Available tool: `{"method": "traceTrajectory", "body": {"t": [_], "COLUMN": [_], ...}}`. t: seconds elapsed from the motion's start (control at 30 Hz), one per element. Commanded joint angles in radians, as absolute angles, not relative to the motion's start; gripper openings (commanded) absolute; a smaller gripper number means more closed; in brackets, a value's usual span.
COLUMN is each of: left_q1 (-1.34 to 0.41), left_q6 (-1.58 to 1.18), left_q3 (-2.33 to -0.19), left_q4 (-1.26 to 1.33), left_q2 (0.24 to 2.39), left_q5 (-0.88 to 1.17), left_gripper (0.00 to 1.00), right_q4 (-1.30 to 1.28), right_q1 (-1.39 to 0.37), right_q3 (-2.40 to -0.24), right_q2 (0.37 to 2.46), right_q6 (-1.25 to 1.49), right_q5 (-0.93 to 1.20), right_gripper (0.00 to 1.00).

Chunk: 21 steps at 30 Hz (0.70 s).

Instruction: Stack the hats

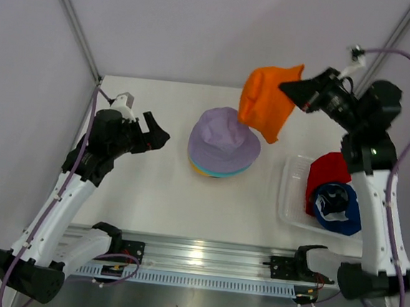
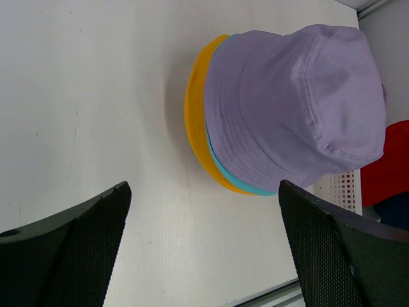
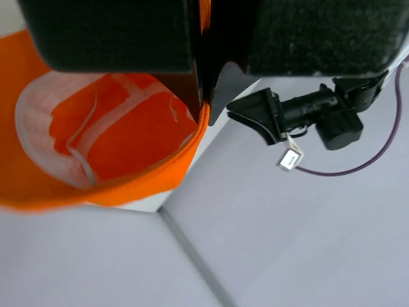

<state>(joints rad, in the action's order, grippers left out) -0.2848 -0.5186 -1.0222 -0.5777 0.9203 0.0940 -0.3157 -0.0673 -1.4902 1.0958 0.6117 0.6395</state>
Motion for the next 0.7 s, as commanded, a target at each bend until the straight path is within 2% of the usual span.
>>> {"method": "traceTrajectory", "body": {"t": [0.0,0.17,0.23,0.27,0.4,0.53,0.67], "left_q1": [-0.273,-0.262,-0.256,-0.244,-0.175,-0.104,-0.077], "left_q6": [-0.543,-0.558,-0.561,-0.563,-0.594,-0.61,-0.611], "left_q3": [-1.072,-1.06,-1.054,-1.054,-1.042,-1.002,-0.986], "left_q4": [-0.535,-0.537,-0.537,-0.541,-0.569,-0.551,-0.555], "left_q2": [0.928,0.923,0.919,0.917,0.908,0.864,0.845], "left_q5": [0.132,0.115,0.103,0.091,0.063,0.08,0.069], "left_gripper": [0.99,0.99,0.99,0.99,1.0,1.0,1.0], "right_q4": [-0.126,-0.118,-0.066,0.051,0.224,0.152,-0.114], "right_q1": [-0.227,-0.395,-0.417,-0.425,-0.454,-0.486,-0.476], "right_q3": [-1.671,-2.119,-2.204,-2.227,-2.234,-2.204,-2.149], "right_q2": [1.293,1.626,1.742,1.771,1.865,1.928,1.942], "right_q6": [0.577,0.587,0.658,0.707,0.896,0.842,0.654], "right_q5": [0.721,0.811,0.875,0.902,0.968,1.081,1.072], "right_gripper": [0.0,0.0,0.0,0.0,0.0,0.0,0.0]}}
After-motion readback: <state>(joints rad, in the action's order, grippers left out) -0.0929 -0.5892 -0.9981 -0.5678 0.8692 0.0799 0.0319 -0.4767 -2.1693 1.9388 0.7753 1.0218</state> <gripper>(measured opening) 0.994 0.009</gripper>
